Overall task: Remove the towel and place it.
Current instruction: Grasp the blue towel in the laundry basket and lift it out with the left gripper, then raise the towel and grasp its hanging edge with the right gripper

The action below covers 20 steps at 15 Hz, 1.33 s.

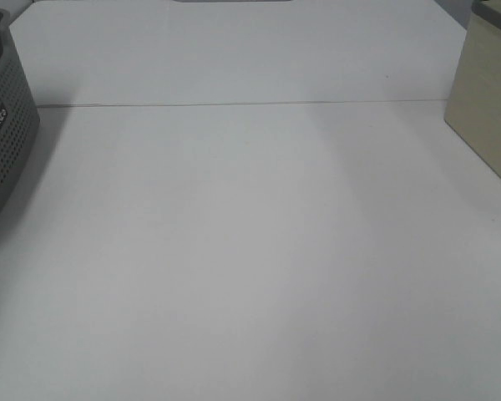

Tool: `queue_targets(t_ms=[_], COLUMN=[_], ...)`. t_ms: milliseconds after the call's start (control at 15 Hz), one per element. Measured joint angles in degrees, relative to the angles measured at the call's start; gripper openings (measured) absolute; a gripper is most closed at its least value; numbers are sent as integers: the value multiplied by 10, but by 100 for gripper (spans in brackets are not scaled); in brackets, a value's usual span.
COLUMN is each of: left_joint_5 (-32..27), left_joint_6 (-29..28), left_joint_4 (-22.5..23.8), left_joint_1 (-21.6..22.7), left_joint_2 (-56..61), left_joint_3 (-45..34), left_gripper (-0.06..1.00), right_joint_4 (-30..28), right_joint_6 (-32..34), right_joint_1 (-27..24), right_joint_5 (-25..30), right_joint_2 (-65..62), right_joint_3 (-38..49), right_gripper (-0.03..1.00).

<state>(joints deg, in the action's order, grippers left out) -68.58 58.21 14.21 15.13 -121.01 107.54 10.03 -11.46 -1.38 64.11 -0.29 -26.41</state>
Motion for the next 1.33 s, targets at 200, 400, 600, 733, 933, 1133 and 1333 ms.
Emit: queue_targets(t_ms=[200,400,600,733,933,1133,1333], left_joint_5=[-5,-8,-9,-9,22,57,74], left_joint_6=[-51,-54,-52,-45,-38,-36,-28], left_joint_4=[-60,-142,-161,-162,-162,-159,-146], left_joint_1=[0,0,-15,-38,-102,-135,-187], left_joint_2=[45,101,166,201,274,316,360], left_joint_3=[50,53,53,55,56,56,56], left_gripper=[0,0,0,0,0,0,0], right_joint_4=[0,0,1,2,9,38,134], right_joint_6=[0,0,0,0,0,-17,-113], right_joint_1=[0,0,0,0,0,0,0], right_joint_5=[0,0,0,0,-1,-25,-116], right_joint_2=[0,0,0,0,0,21,92], right_joint_3=[0,0,0,0,0,-3,-3], right_gripper=[76,76,76,76,76,76,76])
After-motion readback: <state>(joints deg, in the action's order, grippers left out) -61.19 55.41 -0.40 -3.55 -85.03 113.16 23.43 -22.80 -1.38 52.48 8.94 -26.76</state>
